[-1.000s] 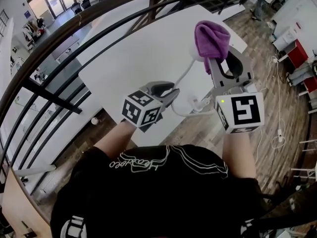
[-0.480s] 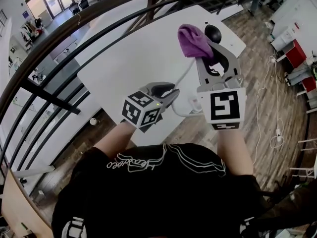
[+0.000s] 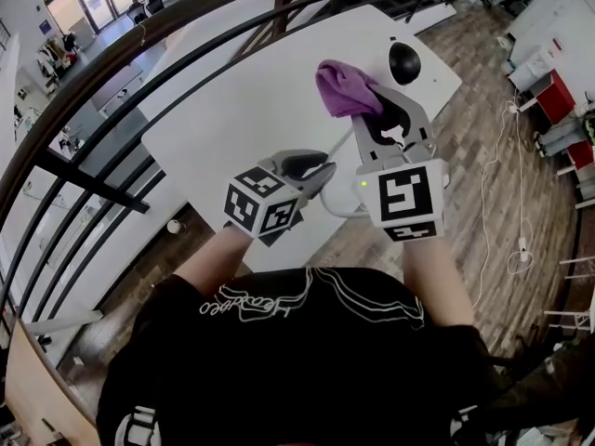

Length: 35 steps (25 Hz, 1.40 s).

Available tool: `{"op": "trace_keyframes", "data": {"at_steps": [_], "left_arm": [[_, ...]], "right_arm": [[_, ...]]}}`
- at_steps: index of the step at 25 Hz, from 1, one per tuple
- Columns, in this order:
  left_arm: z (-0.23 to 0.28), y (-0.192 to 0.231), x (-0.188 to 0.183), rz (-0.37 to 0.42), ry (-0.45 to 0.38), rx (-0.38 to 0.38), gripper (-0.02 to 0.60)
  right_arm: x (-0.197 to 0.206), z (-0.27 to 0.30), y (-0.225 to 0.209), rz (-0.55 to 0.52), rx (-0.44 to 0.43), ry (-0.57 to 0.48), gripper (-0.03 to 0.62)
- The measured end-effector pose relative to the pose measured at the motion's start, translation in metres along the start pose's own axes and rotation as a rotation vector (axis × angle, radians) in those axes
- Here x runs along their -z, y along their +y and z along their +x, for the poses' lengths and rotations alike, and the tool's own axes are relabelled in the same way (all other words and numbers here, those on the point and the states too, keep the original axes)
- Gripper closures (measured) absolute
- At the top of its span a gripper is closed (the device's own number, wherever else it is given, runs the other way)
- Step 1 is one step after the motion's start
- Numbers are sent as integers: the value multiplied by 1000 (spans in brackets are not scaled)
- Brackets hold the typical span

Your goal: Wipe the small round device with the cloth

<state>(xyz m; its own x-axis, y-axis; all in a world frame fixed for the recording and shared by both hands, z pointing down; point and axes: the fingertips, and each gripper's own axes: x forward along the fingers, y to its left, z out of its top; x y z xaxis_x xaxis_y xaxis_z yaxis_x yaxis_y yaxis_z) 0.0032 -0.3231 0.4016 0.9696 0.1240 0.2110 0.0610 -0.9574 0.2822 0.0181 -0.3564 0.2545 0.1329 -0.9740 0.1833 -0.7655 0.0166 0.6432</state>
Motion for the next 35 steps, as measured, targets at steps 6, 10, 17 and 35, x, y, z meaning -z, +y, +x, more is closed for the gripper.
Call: {"op": "trace_keyframes", "data": {"at_steps": [6,10,17,35], "left_arm": [[1,2,-4,-10,-2,-13,514],[0,3,-2,-10,9,-26,533],[-2,5,0,11,42,-73,559],[18,18,5,-31,47,-281,561]], "right_arm": [[21,3,17,39,-93,37,528],[33,-2,33,41,-180,33,528],[37,-31,23,106,-318,-96,528],[61,-73,-72,-411,-243,-511,528]]}}
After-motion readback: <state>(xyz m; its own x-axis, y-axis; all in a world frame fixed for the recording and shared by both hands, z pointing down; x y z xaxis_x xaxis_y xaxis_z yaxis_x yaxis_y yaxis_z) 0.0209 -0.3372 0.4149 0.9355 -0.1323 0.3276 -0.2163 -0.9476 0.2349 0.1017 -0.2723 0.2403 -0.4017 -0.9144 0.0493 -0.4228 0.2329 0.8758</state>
